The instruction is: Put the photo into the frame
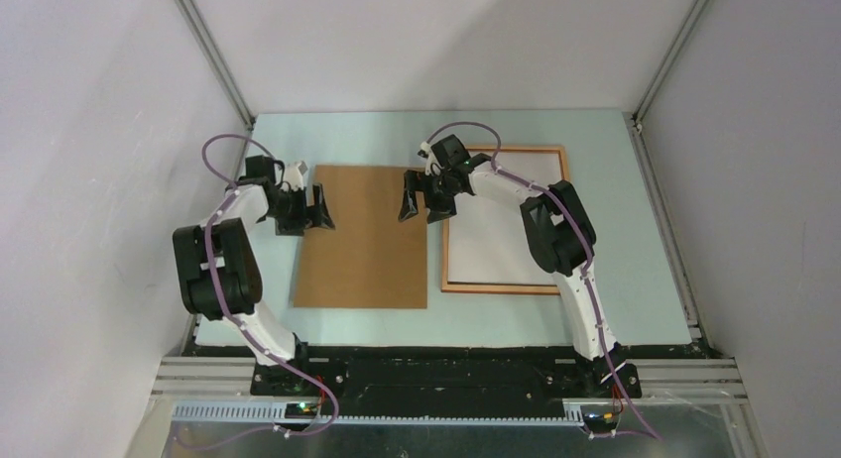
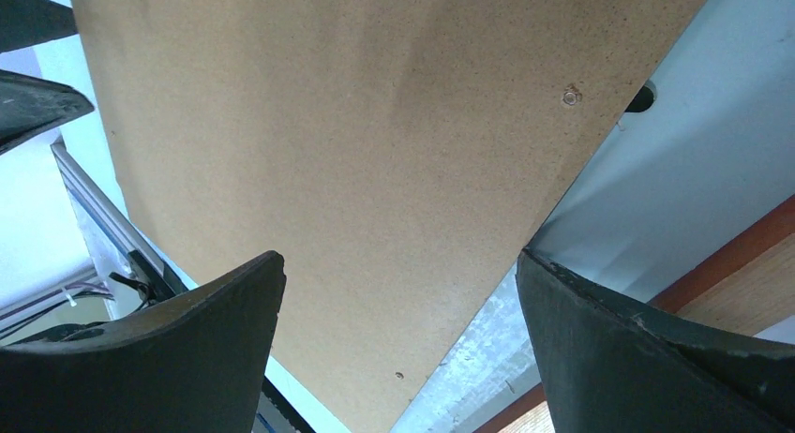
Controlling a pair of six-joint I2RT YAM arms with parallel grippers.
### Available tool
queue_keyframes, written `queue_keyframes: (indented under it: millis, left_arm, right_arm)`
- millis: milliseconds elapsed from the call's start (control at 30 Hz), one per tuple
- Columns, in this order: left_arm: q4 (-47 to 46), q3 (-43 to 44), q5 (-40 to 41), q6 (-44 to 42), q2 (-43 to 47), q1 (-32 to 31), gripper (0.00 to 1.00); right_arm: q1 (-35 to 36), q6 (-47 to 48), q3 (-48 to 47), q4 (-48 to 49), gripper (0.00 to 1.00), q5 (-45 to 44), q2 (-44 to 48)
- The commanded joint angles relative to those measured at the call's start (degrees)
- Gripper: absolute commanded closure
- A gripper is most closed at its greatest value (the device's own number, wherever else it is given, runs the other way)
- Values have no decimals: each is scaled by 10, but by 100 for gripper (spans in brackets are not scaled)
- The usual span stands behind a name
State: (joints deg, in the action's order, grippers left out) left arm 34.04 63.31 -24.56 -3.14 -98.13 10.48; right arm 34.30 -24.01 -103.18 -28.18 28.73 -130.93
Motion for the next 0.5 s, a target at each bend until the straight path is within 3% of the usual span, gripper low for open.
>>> queue_keyframes:
  millis: [0, 467]
  left_arm:
    - [9, -1, -101, -10, 53, -7, 6]
    - [33, 2, -166, -17, 141, -7, 6]
  right_arm:
    - [12, -5, 2, 15, 3, 44, -19]
    - [14, 8, -6, 17, 3, 73, -33]
